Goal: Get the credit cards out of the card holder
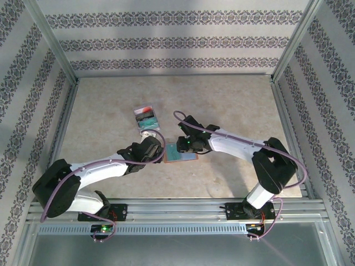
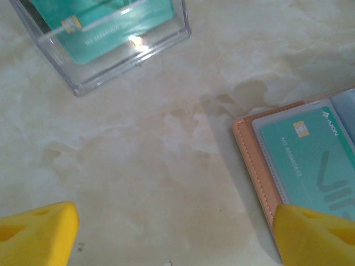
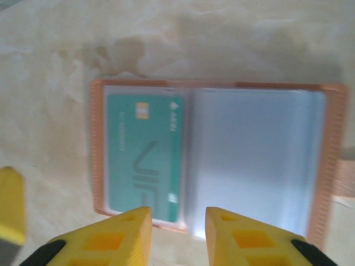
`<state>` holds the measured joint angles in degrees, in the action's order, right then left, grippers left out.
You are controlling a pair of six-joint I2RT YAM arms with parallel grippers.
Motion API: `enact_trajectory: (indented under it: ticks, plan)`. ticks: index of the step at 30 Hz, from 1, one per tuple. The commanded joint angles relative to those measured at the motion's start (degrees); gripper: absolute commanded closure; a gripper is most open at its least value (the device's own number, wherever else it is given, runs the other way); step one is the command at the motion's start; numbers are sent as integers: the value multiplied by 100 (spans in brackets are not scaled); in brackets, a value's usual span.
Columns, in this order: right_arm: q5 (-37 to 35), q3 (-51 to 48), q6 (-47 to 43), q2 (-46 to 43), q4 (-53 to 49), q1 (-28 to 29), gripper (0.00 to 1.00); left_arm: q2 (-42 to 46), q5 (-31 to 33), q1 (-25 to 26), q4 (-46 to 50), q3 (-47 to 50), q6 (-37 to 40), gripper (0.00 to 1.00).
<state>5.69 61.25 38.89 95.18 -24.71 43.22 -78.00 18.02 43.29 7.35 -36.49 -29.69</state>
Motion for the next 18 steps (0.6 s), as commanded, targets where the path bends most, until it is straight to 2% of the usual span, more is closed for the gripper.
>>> enact_trajectory:
  ticks: [1,9,18]
  plan:
    - [237,359,48,320,126,139,68,-181,-457,-206,-344,69,-369,9]
    - [244,648,90,925,24,266,68,-593,-1052,-594,-807,77,-509,7]
    - [30,446,196,937,-104,231,68,-1131,-1353,-664,-764,-192,-289,8]
